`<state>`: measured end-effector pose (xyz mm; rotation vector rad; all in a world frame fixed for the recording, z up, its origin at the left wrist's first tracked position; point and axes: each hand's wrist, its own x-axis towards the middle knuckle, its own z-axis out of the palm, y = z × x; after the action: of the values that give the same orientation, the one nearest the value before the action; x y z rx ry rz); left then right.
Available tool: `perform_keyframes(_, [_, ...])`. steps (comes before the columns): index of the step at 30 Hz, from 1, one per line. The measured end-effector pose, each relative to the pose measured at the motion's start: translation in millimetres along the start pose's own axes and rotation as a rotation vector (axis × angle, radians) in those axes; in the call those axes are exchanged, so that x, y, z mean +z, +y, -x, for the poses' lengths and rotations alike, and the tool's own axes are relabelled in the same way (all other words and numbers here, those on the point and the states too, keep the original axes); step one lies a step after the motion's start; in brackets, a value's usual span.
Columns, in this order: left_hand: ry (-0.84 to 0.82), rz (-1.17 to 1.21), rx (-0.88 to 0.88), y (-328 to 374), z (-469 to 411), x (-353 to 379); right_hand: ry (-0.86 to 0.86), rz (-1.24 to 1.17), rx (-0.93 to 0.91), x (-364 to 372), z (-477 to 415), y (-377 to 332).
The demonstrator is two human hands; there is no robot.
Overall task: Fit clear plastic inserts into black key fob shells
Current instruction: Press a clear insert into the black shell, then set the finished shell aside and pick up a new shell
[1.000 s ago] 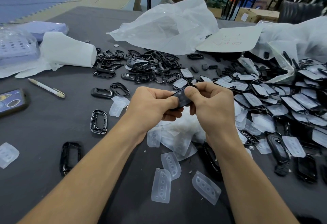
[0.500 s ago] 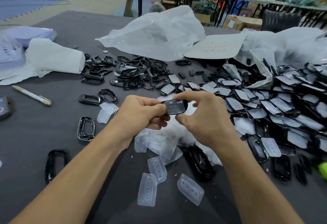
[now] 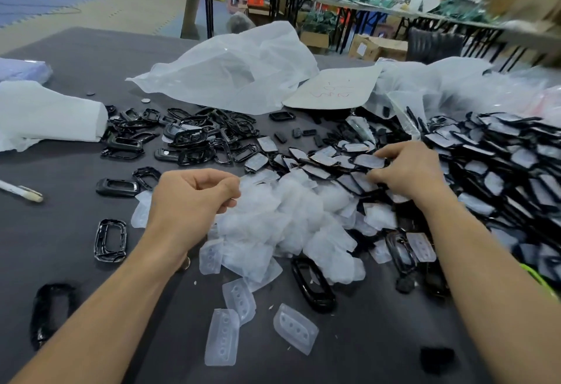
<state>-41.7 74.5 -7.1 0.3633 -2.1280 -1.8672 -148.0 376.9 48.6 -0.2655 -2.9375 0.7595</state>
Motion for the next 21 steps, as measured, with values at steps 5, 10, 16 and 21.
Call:
perform_keyframes(5, [0.106,-0.390,0.117,-1.5,4.3,-0.4,0.094,-0.049,-0.105,7.1,7.5,-9.9])
perform_keyframes(10, [-0.039,-0.619,0.157,-7.6,3.4,4.6,-0.033,-0.167,-0.267,55.9,23.4,-50.0])
perform_keyframes(16, [-0.103,-0.760,0.178,-13.9,-1.9,5.1,-0.157,-0.125,-0.326,98.9,12.1,-105.0])
perform_keyframes(21, [0.030,-0.801,0.271,-14.8,0.3,7.5,-0.191,0.043,-0.393,117.2,-13.4,-137.6])
